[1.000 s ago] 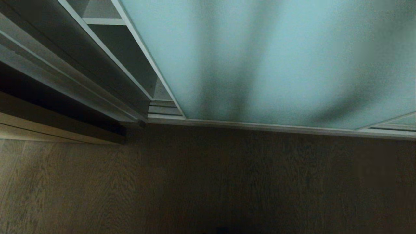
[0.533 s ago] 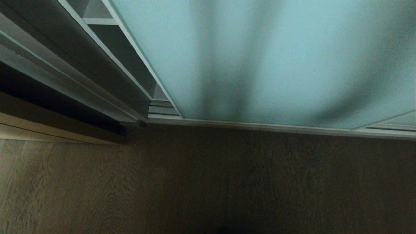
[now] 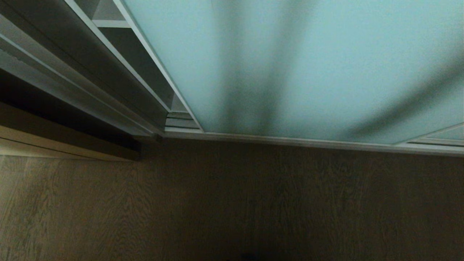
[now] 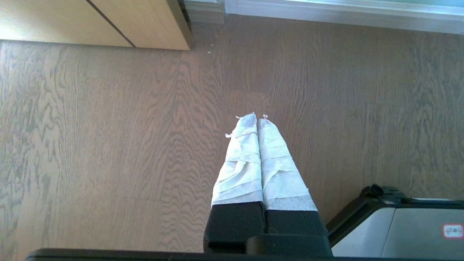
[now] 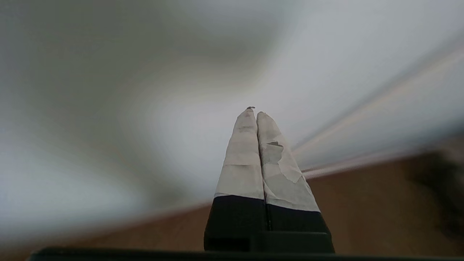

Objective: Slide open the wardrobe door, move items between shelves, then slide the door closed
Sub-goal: Close the door

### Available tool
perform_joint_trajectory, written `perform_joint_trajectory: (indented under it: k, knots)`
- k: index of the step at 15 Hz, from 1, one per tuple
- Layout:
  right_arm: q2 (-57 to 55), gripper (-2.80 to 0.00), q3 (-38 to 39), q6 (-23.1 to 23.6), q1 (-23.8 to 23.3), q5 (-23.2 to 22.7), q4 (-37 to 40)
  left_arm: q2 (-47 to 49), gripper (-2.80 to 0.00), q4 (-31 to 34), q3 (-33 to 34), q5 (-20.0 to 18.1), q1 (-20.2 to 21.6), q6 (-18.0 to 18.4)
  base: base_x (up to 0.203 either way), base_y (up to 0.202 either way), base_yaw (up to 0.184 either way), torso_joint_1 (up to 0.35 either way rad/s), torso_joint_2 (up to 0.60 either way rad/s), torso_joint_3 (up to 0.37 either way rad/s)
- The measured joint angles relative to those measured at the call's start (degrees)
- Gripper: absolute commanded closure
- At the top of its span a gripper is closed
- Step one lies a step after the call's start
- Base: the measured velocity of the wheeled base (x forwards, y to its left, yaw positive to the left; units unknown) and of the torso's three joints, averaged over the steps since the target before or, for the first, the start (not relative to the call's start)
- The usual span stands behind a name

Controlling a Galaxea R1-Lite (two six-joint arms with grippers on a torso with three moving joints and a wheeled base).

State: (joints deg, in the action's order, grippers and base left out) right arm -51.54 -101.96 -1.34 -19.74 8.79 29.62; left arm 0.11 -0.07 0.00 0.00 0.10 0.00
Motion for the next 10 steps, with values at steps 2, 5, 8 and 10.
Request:
perform_joint_trajectory:
  k: [2,5,8,10]
  knots:
    - [3.1,0.00,0.6,4.0,8.3,-0.4,4.6,0.0,0.00,0.0,0.0,0.0,0.0,0.0,0.000,0.000,0.000,0.000,0.00,0.000]
    - [8.7,0.00,6.6,4.5,15.6,0.2,8.0,0.0,0.00,0.0,0.0,0.0,0.0,0.0,0.000,0.000,0.000,0.000,0.00,0.000]
    - [16.3,0.00,19.0,2.4,18.5,0.3,8.7,0.0,0.00,0.0,0.0,0.0,0.0,0.0,0.000,0.000,0.000,0.000,0.00,0.000]
    - [23.1,0.00,30.7,1.6,20.4,0.3,8.6,0.0,0.00,0.0,0.0,0.0,0.0,0.0,0.000,0.000,0.000,0.000,0.00,0.000]
